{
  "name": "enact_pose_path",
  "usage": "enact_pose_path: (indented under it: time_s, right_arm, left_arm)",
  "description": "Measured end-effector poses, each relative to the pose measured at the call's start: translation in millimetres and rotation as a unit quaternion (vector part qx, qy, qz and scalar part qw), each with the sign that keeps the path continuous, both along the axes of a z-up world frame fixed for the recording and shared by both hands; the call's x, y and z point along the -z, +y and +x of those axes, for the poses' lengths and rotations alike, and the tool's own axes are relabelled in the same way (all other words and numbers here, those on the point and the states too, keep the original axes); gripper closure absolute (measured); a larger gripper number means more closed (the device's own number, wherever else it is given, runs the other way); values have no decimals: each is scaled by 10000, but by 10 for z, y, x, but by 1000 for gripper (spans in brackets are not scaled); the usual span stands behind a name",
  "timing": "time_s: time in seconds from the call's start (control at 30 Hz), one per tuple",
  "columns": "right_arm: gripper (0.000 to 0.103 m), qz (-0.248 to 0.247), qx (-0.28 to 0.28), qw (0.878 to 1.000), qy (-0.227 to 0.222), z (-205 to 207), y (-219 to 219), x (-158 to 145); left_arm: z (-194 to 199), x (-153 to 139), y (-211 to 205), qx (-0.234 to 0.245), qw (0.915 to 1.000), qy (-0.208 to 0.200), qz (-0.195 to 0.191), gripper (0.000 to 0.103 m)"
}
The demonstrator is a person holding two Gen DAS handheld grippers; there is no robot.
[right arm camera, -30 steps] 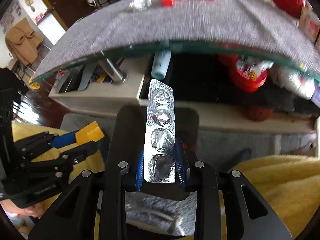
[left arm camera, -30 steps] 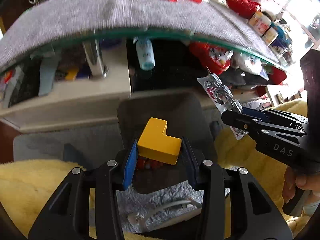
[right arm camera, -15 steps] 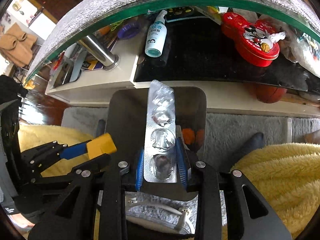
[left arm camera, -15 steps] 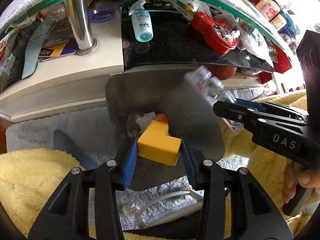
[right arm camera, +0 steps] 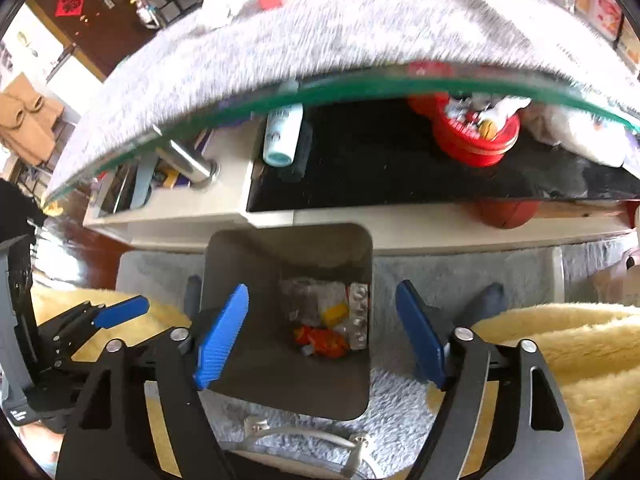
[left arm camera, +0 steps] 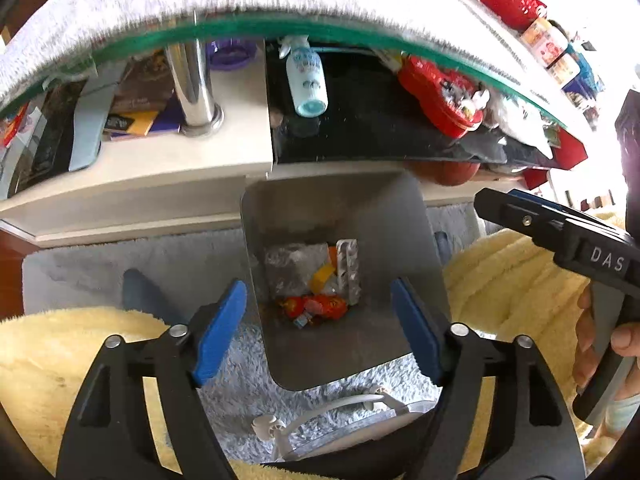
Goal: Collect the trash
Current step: 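Raise both tools back over the table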
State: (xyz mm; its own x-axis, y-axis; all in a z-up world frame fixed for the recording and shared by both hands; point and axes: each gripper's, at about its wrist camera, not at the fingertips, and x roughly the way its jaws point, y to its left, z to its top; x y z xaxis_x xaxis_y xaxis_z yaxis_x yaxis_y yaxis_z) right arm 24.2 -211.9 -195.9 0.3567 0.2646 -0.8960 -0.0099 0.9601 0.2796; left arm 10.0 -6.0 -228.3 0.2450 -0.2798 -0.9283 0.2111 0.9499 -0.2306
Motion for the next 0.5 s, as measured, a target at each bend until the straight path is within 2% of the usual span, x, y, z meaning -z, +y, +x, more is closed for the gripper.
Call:
enact_pose_path:
  time_s: [0.17, 0.5]
  right_arm:
    - [17, 16, 180, 9994, -295, 69, -131, -253]
    - [17, -179, 392, 9960, -787, 431, -357, -676]
  left_arm:
    - [62, -208, 25, -29, 9998, -176, -51, 22]
    - [392, -695, 77, -82, 9977, -677, 17, 20]
